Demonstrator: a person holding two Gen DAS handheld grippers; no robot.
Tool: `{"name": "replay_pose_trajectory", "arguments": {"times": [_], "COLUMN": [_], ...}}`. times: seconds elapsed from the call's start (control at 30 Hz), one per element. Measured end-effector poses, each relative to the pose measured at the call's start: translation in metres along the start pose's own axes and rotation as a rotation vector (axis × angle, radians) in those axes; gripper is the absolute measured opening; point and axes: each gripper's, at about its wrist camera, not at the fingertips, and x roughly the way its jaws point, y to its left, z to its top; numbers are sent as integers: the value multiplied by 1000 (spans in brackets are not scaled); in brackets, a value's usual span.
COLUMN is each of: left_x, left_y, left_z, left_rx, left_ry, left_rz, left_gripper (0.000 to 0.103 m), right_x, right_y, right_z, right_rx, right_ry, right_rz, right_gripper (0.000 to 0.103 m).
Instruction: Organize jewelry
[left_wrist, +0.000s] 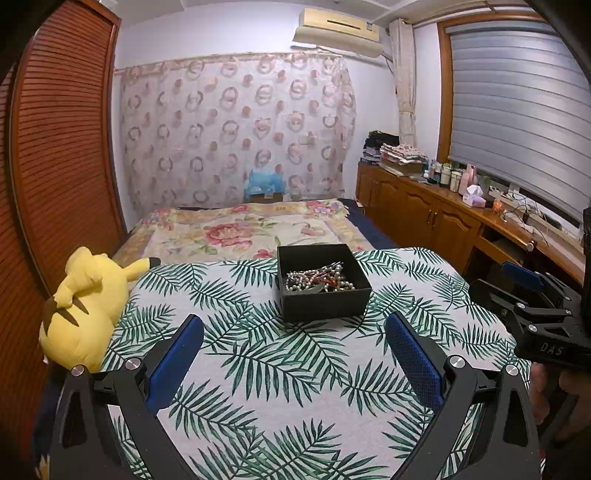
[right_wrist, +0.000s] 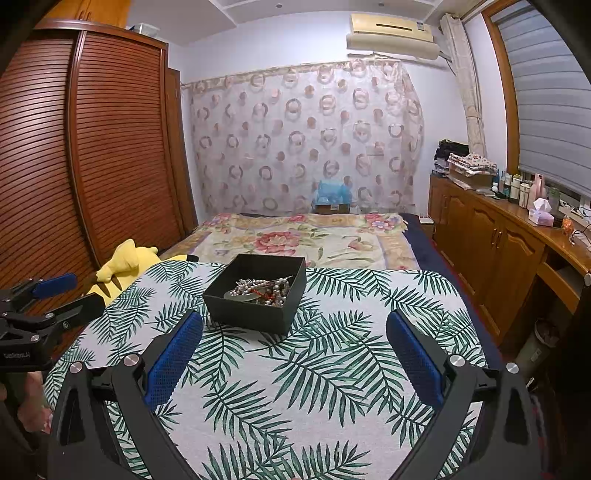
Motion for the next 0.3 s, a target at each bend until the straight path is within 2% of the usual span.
{"name": "replay_pose_trajectory", "arguments": {"times": [0.3], "left_x": [-1], "left_y": [-1], "left_z": [-1], "left_rx": [-1], "left_ry": [0], "left_rz": [0], "left_gripper": [95], "right_x": [0], "right_y": [0], "right_z": [0], "right_rx": [0], "right_ry": [0], "right_rz": [0], "right_gripper": [100]}}
